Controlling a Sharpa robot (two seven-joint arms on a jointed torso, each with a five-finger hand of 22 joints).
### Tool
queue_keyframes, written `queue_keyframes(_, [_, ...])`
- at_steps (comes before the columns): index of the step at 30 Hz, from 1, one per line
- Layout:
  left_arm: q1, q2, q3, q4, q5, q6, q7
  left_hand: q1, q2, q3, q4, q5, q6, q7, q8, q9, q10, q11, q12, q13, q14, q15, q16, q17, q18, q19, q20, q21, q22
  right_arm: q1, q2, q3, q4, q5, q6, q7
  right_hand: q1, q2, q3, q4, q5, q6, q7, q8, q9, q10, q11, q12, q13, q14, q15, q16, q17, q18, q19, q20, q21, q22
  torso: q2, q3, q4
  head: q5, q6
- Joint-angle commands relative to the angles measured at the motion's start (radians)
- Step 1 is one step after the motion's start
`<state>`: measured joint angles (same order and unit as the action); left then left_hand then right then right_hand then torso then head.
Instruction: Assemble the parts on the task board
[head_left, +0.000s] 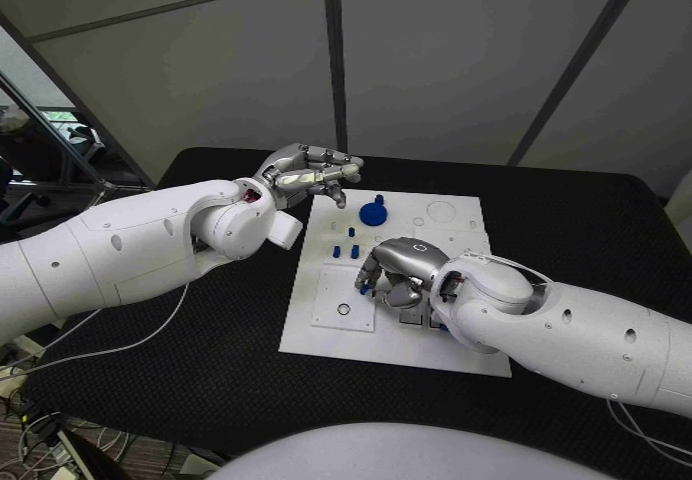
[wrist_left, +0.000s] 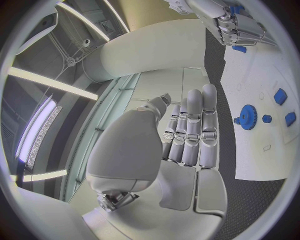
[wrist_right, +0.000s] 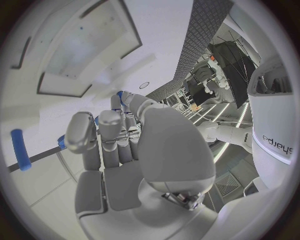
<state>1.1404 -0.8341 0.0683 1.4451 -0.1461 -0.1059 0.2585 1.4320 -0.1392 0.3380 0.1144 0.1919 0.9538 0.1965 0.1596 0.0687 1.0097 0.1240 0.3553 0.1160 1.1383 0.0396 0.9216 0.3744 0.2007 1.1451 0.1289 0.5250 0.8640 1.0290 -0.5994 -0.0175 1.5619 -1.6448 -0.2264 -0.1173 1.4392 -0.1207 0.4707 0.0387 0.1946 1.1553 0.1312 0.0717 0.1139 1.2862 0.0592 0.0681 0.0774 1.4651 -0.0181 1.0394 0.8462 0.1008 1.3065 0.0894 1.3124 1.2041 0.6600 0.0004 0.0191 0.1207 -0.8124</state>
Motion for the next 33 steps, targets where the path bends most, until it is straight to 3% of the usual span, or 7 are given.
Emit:
queue_keyframes(1, [0.002,0.001,0.001,0.0,0.004,0.014,0.0,-0.01,0.003,-0.005,-0.001,-0.003,-0.002,0.002,0.006,-0.001,-0.004,-0.001,0.003,0.001,-0.007,0.0,-0.004,-0.001,-0.019,-0.005,0.003,-0.007,-0.001,-0.002,0.003,-0.004,-0.002,-0.023,0.047,-0.019,-0.012,0.003,0.001,-0.001,0.0,-0.003,0.007,0.004,0.001,-0.003,0.006,-0.004,0.0,0.015,0.001,0.0,-0.003,-0.012,-0.007,0.002,-0.001,-0.002,0.001,-0.0002,-0.0003,0.0,0.001])
queue_keyframes(5, [0.002,0.002,0.001,0.0,0.004,0.015,-0.001,-0.01,0.003,-0.005,-0.001,-0.003,-0.002,0.002,0.006,-0.001,-0.004,-0.001,0.003,0.001,-0.007,0.0,-0.004,-0.001,-0.019,-0.005,0.003,-0.007,-0.001,-0.002,0.007,-0.005,-0.003,-0.027,0.043,-0.023,-0.019,0.001,0.001,0.0,-0.001,-0.016,0.011,-0.004,-0.002,-0.018,0.009,-0.007,-0.002,0.012,0.004,0.003,-0.002,-0.011,-0.011,0.004,-0.002,-0.004,0.0,-0.0002,-0.0006,0.0,0.001])
queue_keyframes(10, [0.002,0.002,0.001,0.0,0.004,0.019,-0.005,-0.011,0.004,-0.006,0.0,-0.003,-0.002,0.002,0.007,-0.001,-0.006,0.0,0.004,0.001,-0.007,0.0,-0.004,-0.002,-0.019,-0.005,0.004,-0.008,-0.002,-0.002,0.009,-0.005,-0.004,-0.029,0.034,-0.029,-0.041,-0.013,0.004,0.006,0.0,-0.089,0.033,-0.012,-0.019,-0.092,0.031,-0.008,-0.013,0.009,0.022,0.021,0.007,-0.012,-0.014,0.018,0.0,-0.001,0.0,-0.0008,0.0002,0.0,0.001])
queue_keyframes(17, [0.002,0.001,0.001,0.0,0.004,0.027,-0.012,-0.012,0.003,-0.007,0.001,-0.003,-0.005,0.003,0.007,-0.001,-0.009,0.0,0.006,0.001,-0.008,0.0,-0.004,-0.003,-0.019,-0.005,0.004,-0.009,-0.003,-0.002,0.002,-0.005,0.005,-0.051,-0.024,-0.041,-0.053,-0.03,0.004,0.006,0.0,-0.163,0.032,-0.011,-0.038,-0.157,0.041,0.001,-0.013,0.0,0.03,0.032,0.007,-0.009,-0.024,0.029,-0.003,-0.005,0.0,0.0006,-0.0003,0.001,0.003])
queue_keyframes(26, [0.002,0.001,0.001,-0.002,0.004,0.035,-0.02,-0.013,0.003,-0.008,0.001,-0.003,-0.006,0.003,0.007,-0.001,-0.011,0.001,0.007,0.001,-0.008,0.001,-0.004,-0.003,-0.019,-0.005,0.004,-0.01,-0.004,-0.003,-0.033,-0.005,0.046,-0.077,-0.115,-0.058,-0.062,-0.044,-0.005,0.005,0.003,-0.171,0.03,-0.008,-0.039,-0.158,0.04,0.01,-0.011,0.002,0.029,0.041,0.009,-0.011,-0.017,0.03,0.004,0.004,0.0,0.0005,-0.001,-0.002,0.008])
queue_keyframes(31, [0.002,0.0,0.001,-0.004,0.004,0.037,-0.022,-0.013,0.003,-0.009,0.001,-0.003,-0.006,0.003,0.007,-0.001,-0.011,0.001,0.007,0.001,-0.008,0.001,-0.004,-0.003,-0.019,-0.005,0.004,-0.01,-0.004,-0.003,-0.081,-0.004,0.096,-0.079,-0.158,-0.054,-0.065,-0.045,-0.006,0.007,0.003,-0.169,0.031,-0.006,-0.039,-0.159,0.04,0.011,-0.01,0.001,0.03,0.04,0.007,-0.011,-0.016,0.03,0.004,0.005,0.001,0.002,-0.0027,0.001,0.01])
queue_keyframes(33, [0.002,-0.001,0.001,-0.004,0.004,0.037,-0.022,-0.013,0.003,-0.009,0.001,-0.003,-0.006,0.003,0.007,-0.001,-0.011,0.001,0.007,0.001,-0.008,0.001,-0.004,-0.003,-0.019,-0.005,0.004,-0.01,-0.004,-0.002,-0.109,-0.003,0.124,-0.078,-0.165,-0.055,-0.067,-0.046,-0.008,0.008,0.003,-0.167,0.032,-0.005,-0.038,-0.16,0.041,0.012,-0.01,0.0,0.03,0.039,0.005,-0.01,-0.017,0.03,0.004,0.004,0.0,0.0005,-0.0021,-0.001,0.01])
